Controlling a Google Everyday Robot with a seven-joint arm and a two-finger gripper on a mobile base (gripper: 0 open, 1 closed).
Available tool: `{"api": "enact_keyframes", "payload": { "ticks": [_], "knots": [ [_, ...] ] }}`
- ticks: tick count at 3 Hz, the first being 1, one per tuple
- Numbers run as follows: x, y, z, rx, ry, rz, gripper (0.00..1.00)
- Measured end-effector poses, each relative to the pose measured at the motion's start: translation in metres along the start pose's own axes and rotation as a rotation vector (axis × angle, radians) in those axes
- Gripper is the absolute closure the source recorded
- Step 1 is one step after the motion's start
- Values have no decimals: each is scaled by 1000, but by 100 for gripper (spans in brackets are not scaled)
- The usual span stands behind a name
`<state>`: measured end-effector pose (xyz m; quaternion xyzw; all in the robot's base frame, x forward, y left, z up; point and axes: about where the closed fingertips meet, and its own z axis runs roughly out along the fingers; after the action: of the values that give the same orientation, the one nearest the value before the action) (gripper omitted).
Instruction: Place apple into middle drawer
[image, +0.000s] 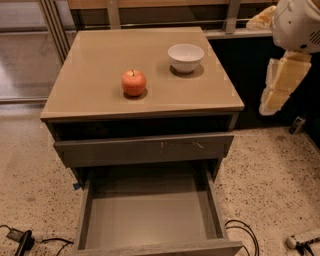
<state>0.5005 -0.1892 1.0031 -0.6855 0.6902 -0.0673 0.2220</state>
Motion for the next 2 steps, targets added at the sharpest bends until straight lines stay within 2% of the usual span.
{"api": "enact_keyframes", "payload": {
  "ticks": [1, 2],
  "knots": [
    [-40, -23, -1, 15, -164, -1, 0],
    [-62, -46, -6, 32, -318, 90, 0]
  ]
}}
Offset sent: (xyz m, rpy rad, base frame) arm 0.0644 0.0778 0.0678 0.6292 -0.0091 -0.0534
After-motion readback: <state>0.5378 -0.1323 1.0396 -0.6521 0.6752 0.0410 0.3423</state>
